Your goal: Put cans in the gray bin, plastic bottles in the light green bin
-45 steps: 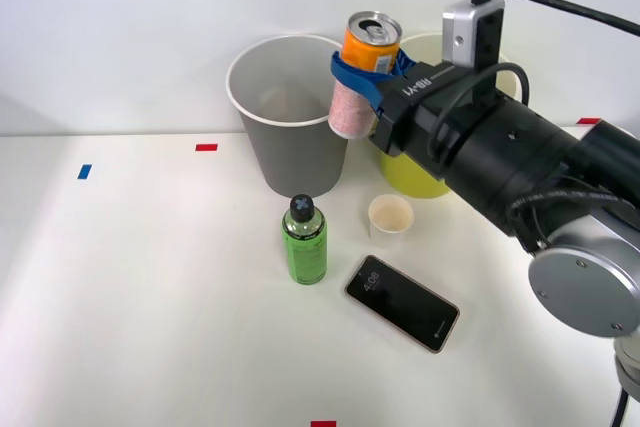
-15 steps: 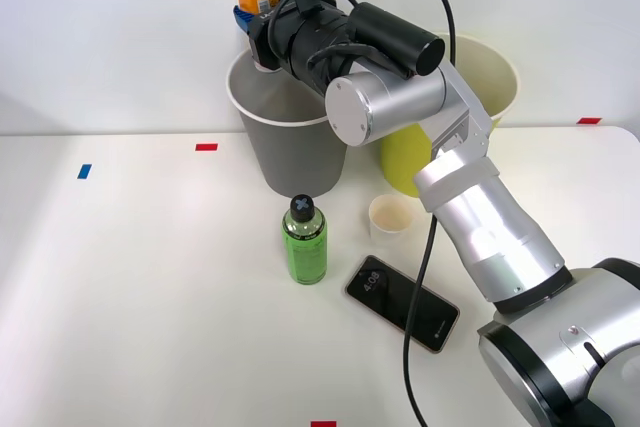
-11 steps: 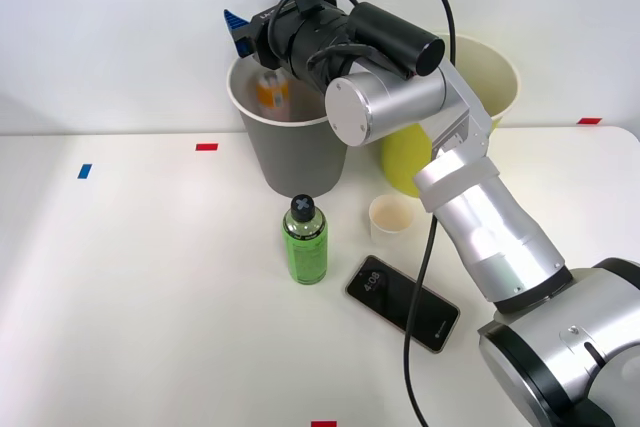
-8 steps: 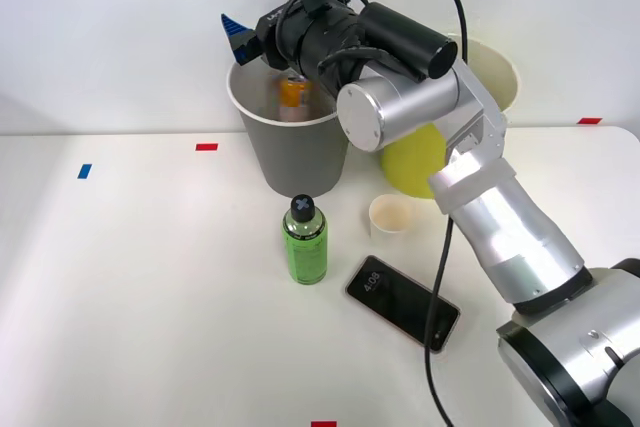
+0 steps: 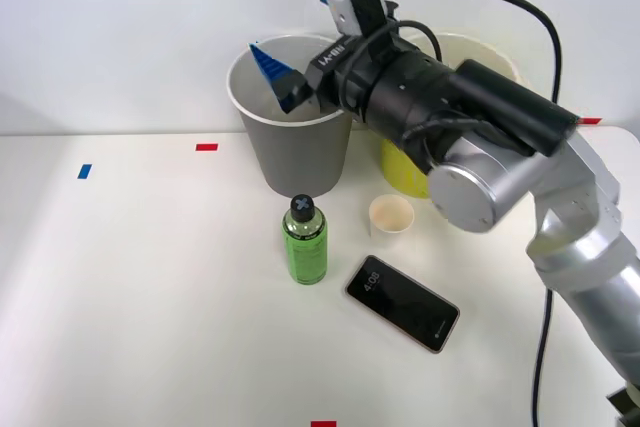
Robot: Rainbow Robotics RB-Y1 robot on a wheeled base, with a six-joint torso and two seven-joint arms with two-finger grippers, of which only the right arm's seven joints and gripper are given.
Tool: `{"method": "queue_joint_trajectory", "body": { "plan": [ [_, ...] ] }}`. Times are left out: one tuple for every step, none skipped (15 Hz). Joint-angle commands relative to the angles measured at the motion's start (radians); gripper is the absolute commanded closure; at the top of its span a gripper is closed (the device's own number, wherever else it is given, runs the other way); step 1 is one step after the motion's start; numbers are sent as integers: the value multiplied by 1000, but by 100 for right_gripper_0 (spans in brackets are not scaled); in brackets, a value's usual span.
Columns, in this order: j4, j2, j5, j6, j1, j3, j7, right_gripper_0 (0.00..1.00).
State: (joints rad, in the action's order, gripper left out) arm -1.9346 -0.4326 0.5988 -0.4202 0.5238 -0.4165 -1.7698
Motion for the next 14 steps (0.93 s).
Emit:
{"method": "queue_joint_trajectory", "body": {
  "plan": [
    [-188, -115, 18, 27, -186, -1, 4, 0],
    [-241, -152, 18, 49, -245, 1, 7, 0],
    [-307, -189, 19, 72, -315, 7, 12, 0],
    [-359, -209, 18, 80, -384, 21, 13, 0],
    [-420, -227, 9, 83, -469, 45, 13, 0],
    [-472, -236, -1, 83, -545, 76, 13, 0],
    [-524, -244, -10, 87, -646, 114, 13, 0],
    [-563, -241, -22, 103, -742, 148, 10, 0],
    [-575, -235, -27, 143, -823, 166, 7, 0],
    [-572, -213, -34, 221, -926, 171, 3, 0],
    [-564, -186, -39, 282, -1004, 176, -3, 0],
    [-552, -164, -44, 340, -1067, 177, -7, 0],
    [-526, -143, -45, 408, -1125, 177, -11, 0],
    [-494, -115, -47, 469, -1171, 176, -14, 0]
  ]
}}
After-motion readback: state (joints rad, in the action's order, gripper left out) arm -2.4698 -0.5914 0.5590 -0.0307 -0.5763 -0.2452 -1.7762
